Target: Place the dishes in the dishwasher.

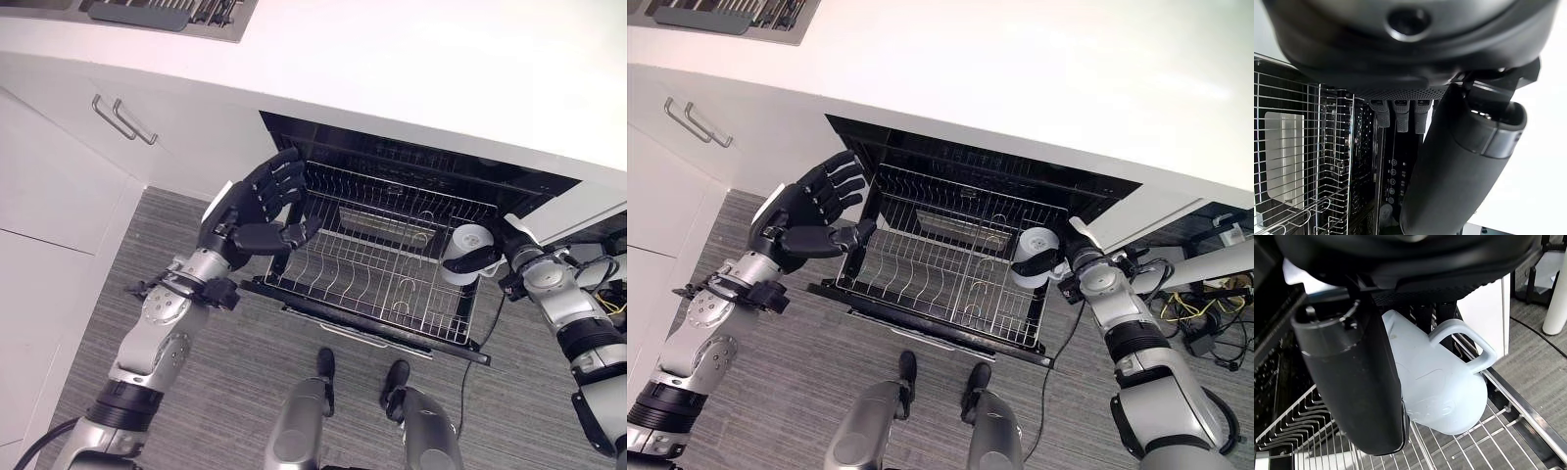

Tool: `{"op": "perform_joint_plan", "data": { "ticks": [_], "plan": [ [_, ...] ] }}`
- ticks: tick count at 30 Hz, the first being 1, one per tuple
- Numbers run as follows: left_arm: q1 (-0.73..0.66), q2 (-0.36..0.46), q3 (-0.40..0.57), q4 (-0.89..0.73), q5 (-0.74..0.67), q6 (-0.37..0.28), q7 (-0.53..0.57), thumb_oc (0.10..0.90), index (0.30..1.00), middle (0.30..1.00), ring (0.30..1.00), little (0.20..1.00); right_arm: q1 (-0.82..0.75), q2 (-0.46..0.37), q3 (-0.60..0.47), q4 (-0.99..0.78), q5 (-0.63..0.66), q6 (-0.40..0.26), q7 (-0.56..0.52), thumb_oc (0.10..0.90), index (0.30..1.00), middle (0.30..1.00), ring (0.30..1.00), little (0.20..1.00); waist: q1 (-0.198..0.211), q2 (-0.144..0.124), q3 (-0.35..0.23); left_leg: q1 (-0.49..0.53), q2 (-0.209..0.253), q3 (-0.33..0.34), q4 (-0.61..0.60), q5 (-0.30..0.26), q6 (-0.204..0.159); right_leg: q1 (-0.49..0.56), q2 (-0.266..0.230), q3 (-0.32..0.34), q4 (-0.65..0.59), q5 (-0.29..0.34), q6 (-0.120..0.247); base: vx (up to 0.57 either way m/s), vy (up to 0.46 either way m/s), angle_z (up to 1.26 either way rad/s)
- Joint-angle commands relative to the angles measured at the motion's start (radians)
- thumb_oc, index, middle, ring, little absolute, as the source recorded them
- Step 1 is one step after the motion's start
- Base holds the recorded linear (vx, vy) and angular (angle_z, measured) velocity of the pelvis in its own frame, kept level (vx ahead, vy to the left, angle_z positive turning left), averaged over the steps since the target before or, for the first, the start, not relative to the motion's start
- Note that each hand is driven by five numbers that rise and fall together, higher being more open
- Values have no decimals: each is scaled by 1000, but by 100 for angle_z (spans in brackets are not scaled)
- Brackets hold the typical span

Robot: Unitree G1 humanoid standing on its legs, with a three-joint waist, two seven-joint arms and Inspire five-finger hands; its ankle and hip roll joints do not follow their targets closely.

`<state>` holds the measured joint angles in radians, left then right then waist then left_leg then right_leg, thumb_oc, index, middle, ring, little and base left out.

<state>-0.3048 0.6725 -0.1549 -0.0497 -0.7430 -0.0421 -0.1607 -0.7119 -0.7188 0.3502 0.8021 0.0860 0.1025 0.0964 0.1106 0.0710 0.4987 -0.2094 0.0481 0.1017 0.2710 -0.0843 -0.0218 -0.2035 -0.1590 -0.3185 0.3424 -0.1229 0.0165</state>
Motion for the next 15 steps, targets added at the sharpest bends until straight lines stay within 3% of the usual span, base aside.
{"op": "perform_joint_plan", "data": {
  "ticks": [1, 5, 6, 10, 13, 15],
  "plan": [
    [-65, 25, 25, -110, -56, -127, 6, 800, 900, 900, 900, 900, -124, -60, 61, 49, -27, 8, 89, 400, 300, 300, 300, 300, -7, 0, -70, -22, 28, 49, 29, -96, -2, -8, -27, 9, -42, -39, 90, 0, 0, 0],
    [-78, 25, 19, -113, -52, -123, 9, 800, 900, 900, 900, 900, -128, -53, 93, 98, -44, 38, 184, 400, 300, 300, 300, 300, -3, 0, -67, -23, 27, 48, 29, -97, 0, -11, -27, 8, -42, -38, 90, -9, 0, 0],
    [-88, 28, 13, -110, -62, -123, 12, 800, 900, 900, 900, 900, -132, -49, 105, 124, -37, 65, 226, 800, 900, 900, 900, 900, -2, 0, -67, -25, 27, 47, 29, -97, 0, -13, -28, 6, -42, -37, 90, -36, 2, 1],
    [-100, 40, 9, -114, -73, -123, 13, 800, 900, 900, 900, 900, -142, -50, 102, 147, -15, 52, 192, 800, 900, 900, 900, 900, -2, 1, -64, -26, 26, 45, 29, -98, 1, -17, -26, 8, -42, -36, 91, -17, 0, 0],
    [-108, 43, 5, -114, -83, -118, 12, 800, 900, 900, 900, 900, -144, -43, 65, 147, 91, 107, 145, 800, 900, 900, 900, 900, -6, 1, -65, -25, 28, 47, 29, -102, 1, -20, -23, 11, -42, -35, 93, 0, 0, 0],
    [-110, 39, 7, -113, -118, -118, 26, 800, 900, 900, 900, 900, -146, -38, 46, 130, 105, 94, 106, 800, 900, 900, 900, 900, -11, 2, -64, -23, 29, 49, 29, -102, -1, -20, -22, 11, -42, -34, 93, 0, 0, 0]
  ]
}}
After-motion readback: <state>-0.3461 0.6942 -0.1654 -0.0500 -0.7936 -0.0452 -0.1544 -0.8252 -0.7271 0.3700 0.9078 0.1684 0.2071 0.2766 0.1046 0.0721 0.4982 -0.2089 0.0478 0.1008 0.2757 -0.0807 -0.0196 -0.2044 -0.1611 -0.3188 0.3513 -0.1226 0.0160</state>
